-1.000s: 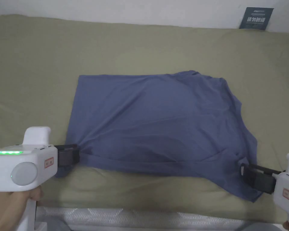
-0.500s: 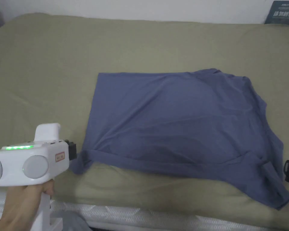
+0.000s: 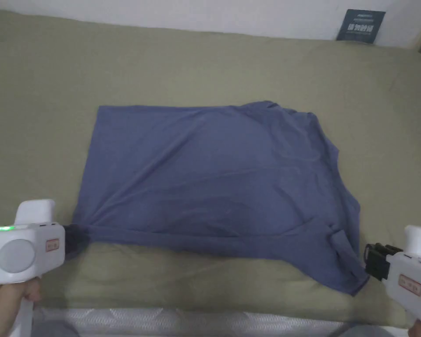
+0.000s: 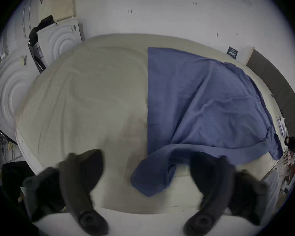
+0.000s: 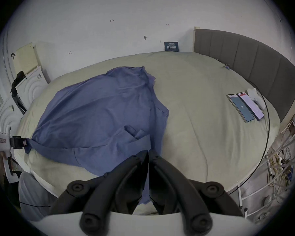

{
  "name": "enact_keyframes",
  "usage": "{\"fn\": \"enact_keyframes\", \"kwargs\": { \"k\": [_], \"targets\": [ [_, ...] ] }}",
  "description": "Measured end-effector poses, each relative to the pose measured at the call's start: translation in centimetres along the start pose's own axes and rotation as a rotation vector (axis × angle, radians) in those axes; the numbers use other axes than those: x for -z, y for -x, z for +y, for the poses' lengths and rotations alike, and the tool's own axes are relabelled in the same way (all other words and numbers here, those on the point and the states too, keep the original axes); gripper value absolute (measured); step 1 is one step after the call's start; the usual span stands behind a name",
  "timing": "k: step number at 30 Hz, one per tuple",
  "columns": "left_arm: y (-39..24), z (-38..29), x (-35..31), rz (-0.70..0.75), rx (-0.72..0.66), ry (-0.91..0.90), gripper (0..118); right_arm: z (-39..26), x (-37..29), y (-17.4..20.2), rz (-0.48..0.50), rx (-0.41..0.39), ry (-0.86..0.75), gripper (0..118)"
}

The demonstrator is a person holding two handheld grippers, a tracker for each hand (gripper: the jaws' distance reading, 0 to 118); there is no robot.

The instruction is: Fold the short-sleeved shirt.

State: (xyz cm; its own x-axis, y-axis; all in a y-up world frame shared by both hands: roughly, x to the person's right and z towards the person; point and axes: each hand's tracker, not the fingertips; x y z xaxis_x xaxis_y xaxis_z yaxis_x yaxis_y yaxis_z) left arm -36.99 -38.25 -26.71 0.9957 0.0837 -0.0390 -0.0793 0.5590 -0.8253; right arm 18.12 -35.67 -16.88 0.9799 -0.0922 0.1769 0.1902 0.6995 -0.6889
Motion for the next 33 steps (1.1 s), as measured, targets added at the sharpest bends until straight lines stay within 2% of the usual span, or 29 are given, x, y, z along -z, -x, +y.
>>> {"fn": "enact_keyframes", "kwargs": {
  "k": [1,2,4,5,6,7,9,10,11,12,13,15,25,33],
  "targets": [
    [-0.4,0.0,-0.1,0.015,-0.009,0.0,3,-0.1,0.0,-0.1,-0.001,-0.003,0.005,14],
    [-0.7,0.1,-0.1,0.017,0.003,0.006,3,-0.3,0.0,-0.2,-0.001,-0.012,0.019,40],
    [-0.9,0.0,-0.3,0.026,0.019,-0.01,3,-0.4,0.8,-0.6,0.013,-0.021,0.099,118],
    [-1.0,0.2,-0.3,0.028,0.015,-0.005,3,-0.5,1.3,-0.8,0.059,-0.044,0.166,112],
    [-0.9,0.3,-0.3,0.026,0.007,-0.003,3,-0.4,2.3,-0.5,0.032,-0.042,0.132,106],
    [-0.9,0.3,-0.4,0.023,0.001,-0.005,3,-0.1,3.3,-0.6,-0.015,-0.06,0.172,106],
    [-1.0,0.4,-0.7,0.021,-0.004,-0.006,4,0.0,5.0,-0.8,-0.001,-0.076,0.216,103],
    [-1.0,0.4,-0.7,0.021,-0.003,-0.006,4,0.0,4.8,-0.6,0.005,-0.075,0.24,85],
    [-1.0,0.5,-0.8,0.022,-0.004,-0.005,3,0.4,5.3,-0.8,0.003,-0.069,0.281,56],
    [-1.1,0.4,-0.9,0.021,-0.006,-0.003,3,0.6,5.5,-1.1,0.019,-0.047,0.257,32],
    [-0.9,0.6,-0.6,0.016,-0.009,0.003,4,0.8,5.5,-1.3,0.029,-0.029,0.241,22],
    [-0.8,0.6,-0.7,0.017,0.0,0.003,4,0.4,4.4,-0.9,0.05,-0.017,0.227,13],
    [-0.6,4.9,-2.4,-0.011,-0.016,-0.101,4,5.9,1.0,0.4,0.088,-0.034,0.074,12],
    [-2.0,11.3,-0.6,-0.001,-0.007,-0.163,4,13.9,4.7,2.6,0.07,-0.072,0.033,12]
  ]
}}
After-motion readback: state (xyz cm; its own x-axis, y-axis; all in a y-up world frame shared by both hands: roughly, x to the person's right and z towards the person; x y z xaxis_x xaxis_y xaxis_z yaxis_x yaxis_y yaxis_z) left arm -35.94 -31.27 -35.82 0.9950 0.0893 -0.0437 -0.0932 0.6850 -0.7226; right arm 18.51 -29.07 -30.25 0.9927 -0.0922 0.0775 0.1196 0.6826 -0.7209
